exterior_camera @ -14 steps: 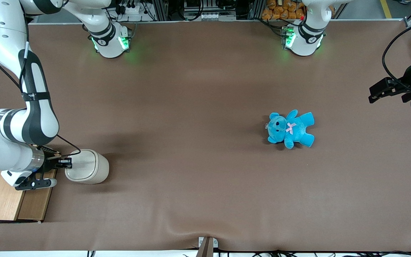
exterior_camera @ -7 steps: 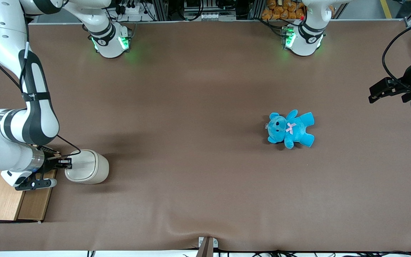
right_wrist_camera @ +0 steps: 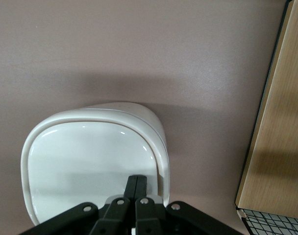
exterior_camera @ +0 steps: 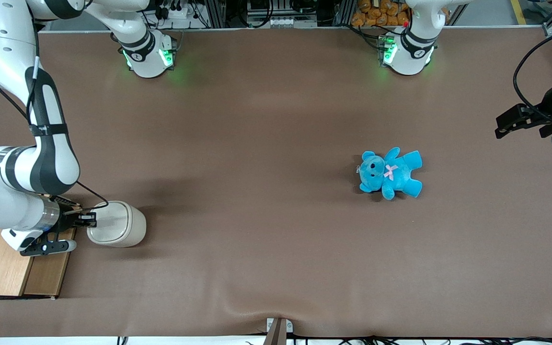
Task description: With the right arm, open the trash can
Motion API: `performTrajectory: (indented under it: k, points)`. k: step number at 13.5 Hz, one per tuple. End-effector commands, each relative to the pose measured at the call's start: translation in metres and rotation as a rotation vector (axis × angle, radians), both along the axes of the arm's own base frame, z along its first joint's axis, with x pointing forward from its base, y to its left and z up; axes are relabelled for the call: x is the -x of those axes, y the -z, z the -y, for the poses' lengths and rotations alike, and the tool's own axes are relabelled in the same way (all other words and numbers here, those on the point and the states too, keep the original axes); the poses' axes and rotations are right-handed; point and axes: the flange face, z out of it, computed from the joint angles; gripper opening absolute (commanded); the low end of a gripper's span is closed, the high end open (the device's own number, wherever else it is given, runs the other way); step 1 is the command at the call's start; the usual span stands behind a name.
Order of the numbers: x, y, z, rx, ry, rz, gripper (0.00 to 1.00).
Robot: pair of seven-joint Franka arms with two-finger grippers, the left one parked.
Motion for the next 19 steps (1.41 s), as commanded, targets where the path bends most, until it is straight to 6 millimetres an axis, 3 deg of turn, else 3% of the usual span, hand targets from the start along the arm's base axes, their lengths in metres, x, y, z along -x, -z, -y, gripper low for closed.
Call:
performTrajectory:
  k: [1,6,11,19]
  points:
    - [-0.004,0.015,-0.002,-0.006,-0.012,0.006,0.00]
    - [-0.001,0.021,-0.005,-0.006,-0.016,0.001,0.00]
    - [-0.002,0.009,-0.010,-0.016,-0.008,-0.013,0.00]
    - [-0.009,-0.037,-0.026,-0.023,-0.006,-0.078,0.00]
